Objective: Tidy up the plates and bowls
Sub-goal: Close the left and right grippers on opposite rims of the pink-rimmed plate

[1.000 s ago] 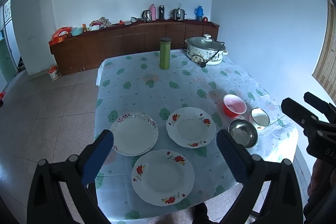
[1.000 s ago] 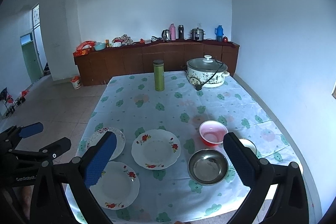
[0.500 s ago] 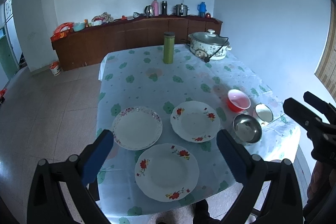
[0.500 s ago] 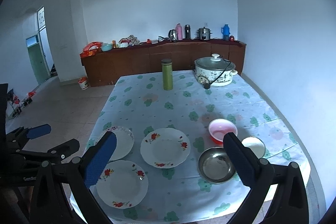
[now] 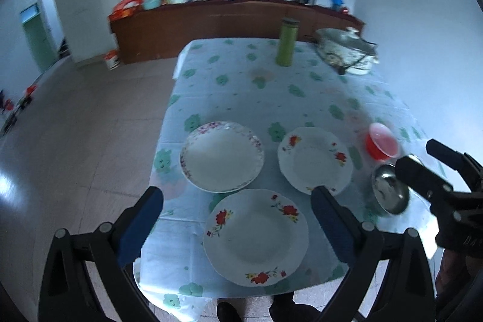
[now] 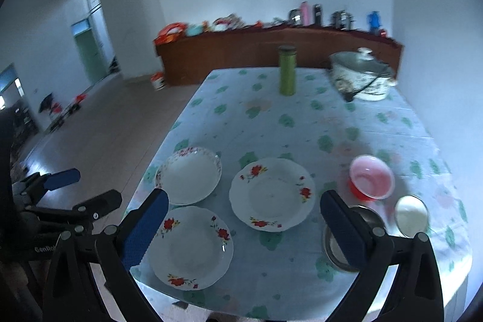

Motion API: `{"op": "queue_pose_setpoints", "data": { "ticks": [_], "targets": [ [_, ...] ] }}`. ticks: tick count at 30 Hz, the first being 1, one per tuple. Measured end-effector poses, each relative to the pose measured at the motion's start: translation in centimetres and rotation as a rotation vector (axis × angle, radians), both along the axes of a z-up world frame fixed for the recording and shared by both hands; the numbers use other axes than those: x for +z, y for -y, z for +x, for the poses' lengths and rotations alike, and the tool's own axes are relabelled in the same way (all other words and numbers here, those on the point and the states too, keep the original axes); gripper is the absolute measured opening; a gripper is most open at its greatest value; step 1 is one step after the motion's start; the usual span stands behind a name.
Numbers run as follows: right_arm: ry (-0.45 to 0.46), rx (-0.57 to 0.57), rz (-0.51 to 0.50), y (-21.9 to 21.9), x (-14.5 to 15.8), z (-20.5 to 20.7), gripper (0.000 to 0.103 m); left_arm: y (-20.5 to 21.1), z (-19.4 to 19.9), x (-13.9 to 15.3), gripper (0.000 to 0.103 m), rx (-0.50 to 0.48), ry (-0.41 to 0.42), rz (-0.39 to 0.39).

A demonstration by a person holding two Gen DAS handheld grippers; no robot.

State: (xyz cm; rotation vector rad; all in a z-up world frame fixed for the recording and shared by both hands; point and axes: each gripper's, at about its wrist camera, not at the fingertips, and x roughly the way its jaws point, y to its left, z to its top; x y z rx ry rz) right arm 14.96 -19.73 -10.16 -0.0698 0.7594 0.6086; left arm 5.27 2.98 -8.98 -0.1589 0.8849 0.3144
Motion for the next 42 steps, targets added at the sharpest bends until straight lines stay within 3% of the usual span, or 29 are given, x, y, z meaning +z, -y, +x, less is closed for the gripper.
{"op": "queue_pose_setpoints", "data": {
  "ticks": [6,15,17,21,23,26,29,31,35,38,42],
  "targets": [
    [-0.054,0.139,0.004,-0.6,-2.4,4.1,0.097,-0.1,1.3,-2.0,0.1,0.127,-0.061,-0.005],
    [-0.123,0.213,-0.052,-5.1,-6.4,8.1,0.096,-4.3,3.0,-5.9,0.098,0.218,-0.14,0.013],
    [-0.14,0.214,-0.064,-6.6,-7.3,8.9,0.094,-5.8,3.8,-7.2,0.097,0.217,-0.155,-0.003],
    [-0.172,0.198,-0.11,-9.3,-9.0,10.0,0.076,-8.3,5.5,-9.6,0.094,0.204,-0.197,-0.028],
    [-0.191,0.198,-0.119,-10.6,-9.9,10.6,0.076,-9.3,6.2,-10.7,0.094,0.19,-0.21,-0.03],
    [-0.212,0.188,-0.151,-12.4,-11.3,11.5,0.075,-10.9,7.4,-12.8,0.086,0.17,-0.246,-0.074],
    [-0.236,0.181,-0.183,-14.2,-13.0,12.8,0.064,-12.2,8.5,-14.8,0.08,0.152,-0.273,-0.08],
    [-0.252,0.184,-0.203,-15.4,-14.1,13.5,0.063,-12.8,8.9,-15.6,0.074,0.151,-0.284,-0.096],
    [-0.269,0.178,-0.249,-17.3,-15.9,14.6,0.062,-14.0,9.8,-16.8,0.074,0.143,-0.29,-0.116],
    [-0.291,0.177,-0.28,-18.5,-17.4,15.7,0.049,-14.7,10.2,-17.5,0.073,0.14,-0.302,-0.127],
    [-0.31,0.174,-0.31,-19.4,-18.9,16.6,0.046,-15.2,10.6,-18.1,0.06,0.12,-0.313,-0.134]
  ]
}}
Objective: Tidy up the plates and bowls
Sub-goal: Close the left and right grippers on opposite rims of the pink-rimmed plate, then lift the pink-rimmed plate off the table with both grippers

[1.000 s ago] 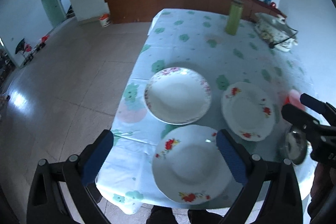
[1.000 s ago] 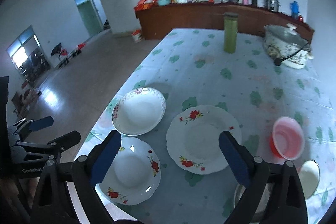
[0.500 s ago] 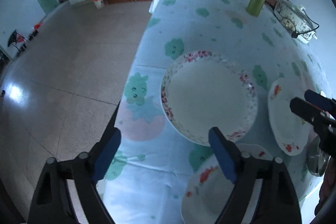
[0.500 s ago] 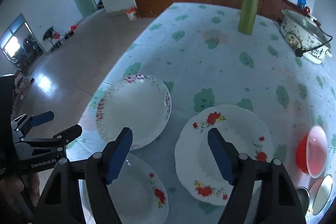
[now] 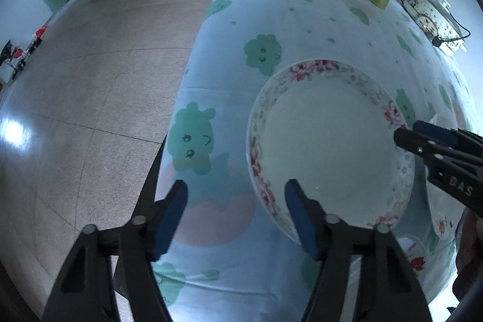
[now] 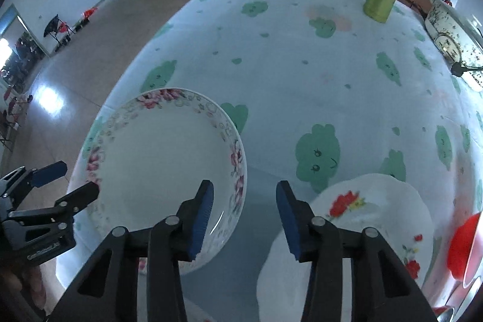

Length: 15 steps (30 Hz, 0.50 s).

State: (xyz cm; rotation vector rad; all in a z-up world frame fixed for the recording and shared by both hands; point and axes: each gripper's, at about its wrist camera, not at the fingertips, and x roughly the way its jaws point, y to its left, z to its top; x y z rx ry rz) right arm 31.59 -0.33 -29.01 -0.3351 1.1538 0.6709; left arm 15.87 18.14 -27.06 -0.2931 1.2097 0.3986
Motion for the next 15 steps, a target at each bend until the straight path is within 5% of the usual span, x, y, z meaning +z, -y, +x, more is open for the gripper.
{"op": "queue_pose_setpoints", "data": {
  "ticks": [15],
  "targets": [
    [-0.078,0.025,0.009,-1.4,-1.4,0.6,0.024,1.0,2.0,-1.0,0.022,-0.057,0.001,-0.042]
  ]
}}
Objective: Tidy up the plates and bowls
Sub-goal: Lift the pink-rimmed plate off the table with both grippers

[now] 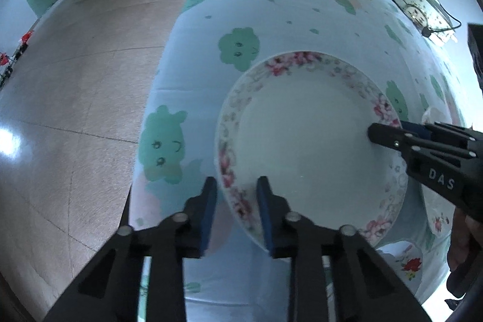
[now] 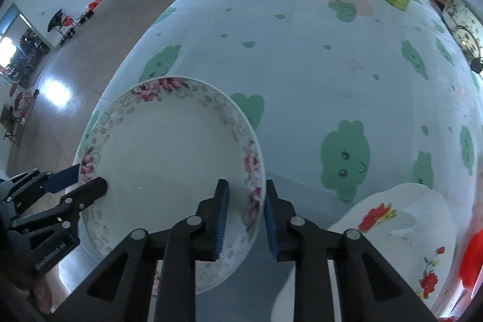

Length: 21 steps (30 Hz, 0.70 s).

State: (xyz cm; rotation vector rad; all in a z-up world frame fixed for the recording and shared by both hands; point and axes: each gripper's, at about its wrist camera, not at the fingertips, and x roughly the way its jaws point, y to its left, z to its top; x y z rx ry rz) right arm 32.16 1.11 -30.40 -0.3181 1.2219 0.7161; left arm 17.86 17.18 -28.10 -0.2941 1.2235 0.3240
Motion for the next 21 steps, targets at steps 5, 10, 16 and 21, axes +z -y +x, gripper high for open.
{"op": "queue_pose_setpoints", "data": {
  "ticks": [5,10,16,21],
  "targets": [
    [-0.017,-0.009,0.014,0.3,0.0,0.1,0.022,0.2,0.0,0.0,0.02,0.014,0.006,0.01],
    [-0.044,-0.017,0.023,0.4,0.0,0.6,0.019,0.4,0.1,0.1,0.019,0.027,0.0,0.024],
    [-0.054,-0.018,0.02,0.6,0.4,0.8,0.018,0.3,-0.1,0.6,0.019,0.044,-0.005,0.008],
    [-0.043,-0.008,0.039,0.7,1.7,0.7,0.016,0.1,-0.2,1.6,0.019,0.064,0.015,0.014]
  ]
}}
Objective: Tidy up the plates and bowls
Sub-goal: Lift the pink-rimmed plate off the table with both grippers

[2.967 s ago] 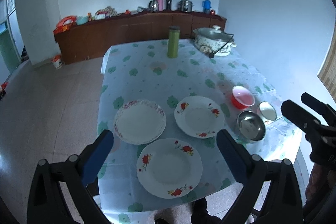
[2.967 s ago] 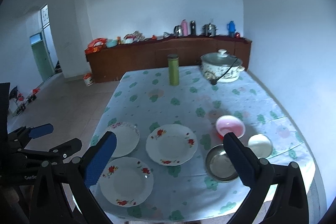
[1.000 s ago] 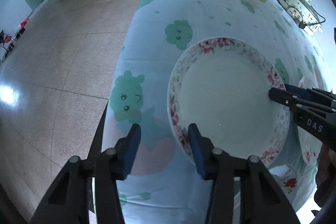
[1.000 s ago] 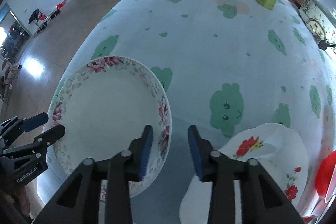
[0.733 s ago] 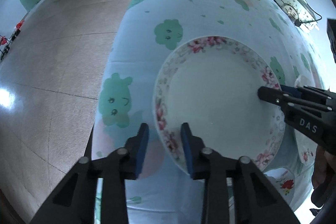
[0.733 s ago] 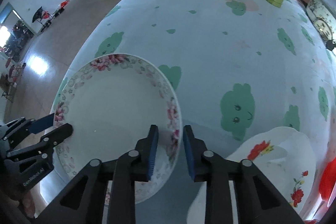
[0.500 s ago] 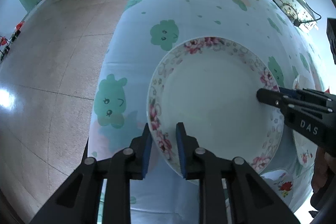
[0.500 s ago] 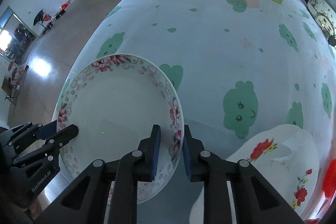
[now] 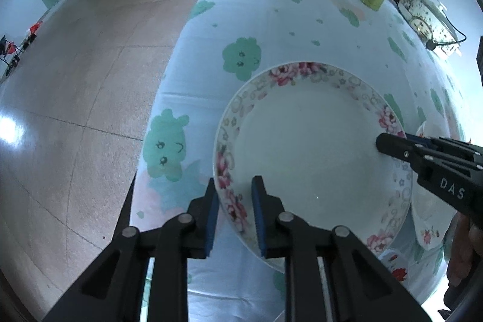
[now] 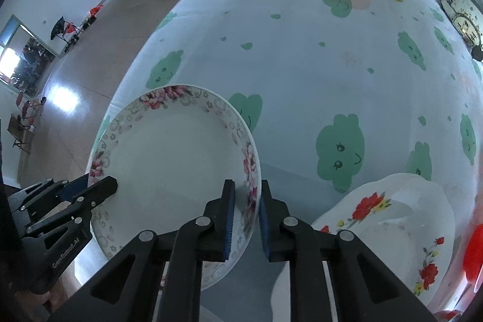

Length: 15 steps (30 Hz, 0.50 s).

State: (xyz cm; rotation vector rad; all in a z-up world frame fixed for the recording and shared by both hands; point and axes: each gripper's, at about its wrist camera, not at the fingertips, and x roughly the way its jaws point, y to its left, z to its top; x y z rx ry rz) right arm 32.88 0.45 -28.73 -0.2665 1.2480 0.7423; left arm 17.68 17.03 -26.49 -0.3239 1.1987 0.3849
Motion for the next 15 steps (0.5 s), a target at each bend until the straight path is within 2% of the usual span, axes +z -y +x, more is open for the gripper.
{"op": "queue_pose_setpoints", "data": {
  "ticks": [15],
  "targets": [
    [0.032,0.02,0.02,1.2,2.1,-0.9,0.016,1.1,-0.7,1.5,0.019,0.004,0.018,0.018]
  ]
}}
